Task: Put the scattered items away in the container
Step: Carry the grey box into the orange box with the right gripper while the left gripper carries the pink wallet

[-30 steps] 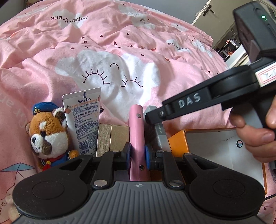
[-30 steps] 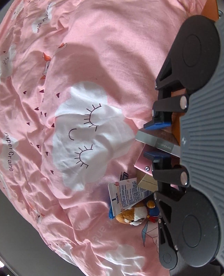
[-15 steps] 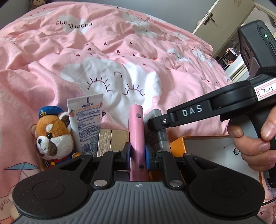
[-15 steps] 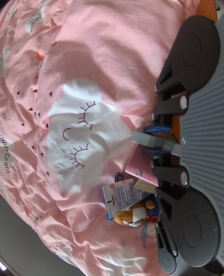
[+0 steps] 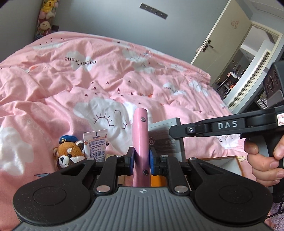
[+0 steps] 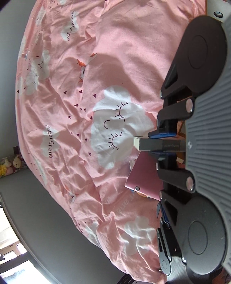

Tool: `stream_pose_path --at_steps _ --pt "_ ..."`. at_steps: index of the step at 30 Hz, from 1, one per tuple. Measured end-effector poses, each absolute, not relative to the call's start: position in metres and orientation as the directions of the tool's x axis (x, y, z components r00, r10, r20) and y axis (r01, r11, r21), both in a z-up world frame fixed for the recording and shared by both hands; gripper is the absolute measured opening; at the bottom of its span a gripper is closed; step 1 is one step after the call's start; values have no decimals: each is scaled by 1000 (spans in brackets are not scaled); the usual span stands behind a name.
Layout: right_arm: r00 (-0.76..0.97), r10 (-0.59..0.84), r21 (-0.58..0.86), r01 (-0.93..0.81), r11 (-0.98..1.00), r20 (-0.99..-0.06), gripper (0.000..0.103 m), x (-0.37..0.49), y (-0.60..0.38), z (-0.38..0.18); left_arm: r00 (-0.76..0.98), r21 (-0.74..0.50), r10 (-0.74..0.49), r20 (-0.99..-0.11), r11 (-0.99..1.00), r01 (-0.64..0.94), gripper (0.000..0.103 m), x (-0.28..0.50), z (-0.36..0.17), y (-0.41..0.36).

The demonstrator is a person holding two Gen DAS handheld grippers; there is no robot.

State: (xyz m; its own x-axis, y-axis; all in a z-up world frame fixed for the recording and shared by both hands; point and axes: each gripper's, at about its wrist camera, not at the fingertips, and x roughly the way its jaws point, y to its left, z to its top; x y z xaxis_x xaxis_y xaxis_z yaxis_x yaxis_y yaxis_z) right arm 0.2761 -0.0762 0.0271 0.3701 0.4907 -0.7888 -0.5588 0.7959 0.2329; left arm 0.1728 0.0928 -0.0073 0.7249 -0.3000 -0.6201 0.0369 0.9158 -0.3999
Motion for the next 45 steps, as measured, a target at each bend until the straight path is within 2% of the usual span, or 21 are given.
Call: stream_pose_path --at_steps 7,12,23,35,45 --pt "416 543 288 -534 795 -730 17 240 -128 62 741 -427 -345 -576 900 87 19 144 16 76" --pt "435 522 300 -482 823 -733 17 214 -172 61 698 -486 -434 -570 863 140 19 130 13 59" --pt "277 480 376 -354 857 -833 17 181 -227 -27 567 -528 -539 -622 824 204 19 131 -30 17" --pt "43 557 530 -255 809 -830 17 206 -239 -95 506 -537 -544 -669 825 177 19 146 -51 5" --pt "0 528 516 -207 831 -849 20 221 -256 -124 465 -531 -548 -695 828 181 19 162 -62 -10"
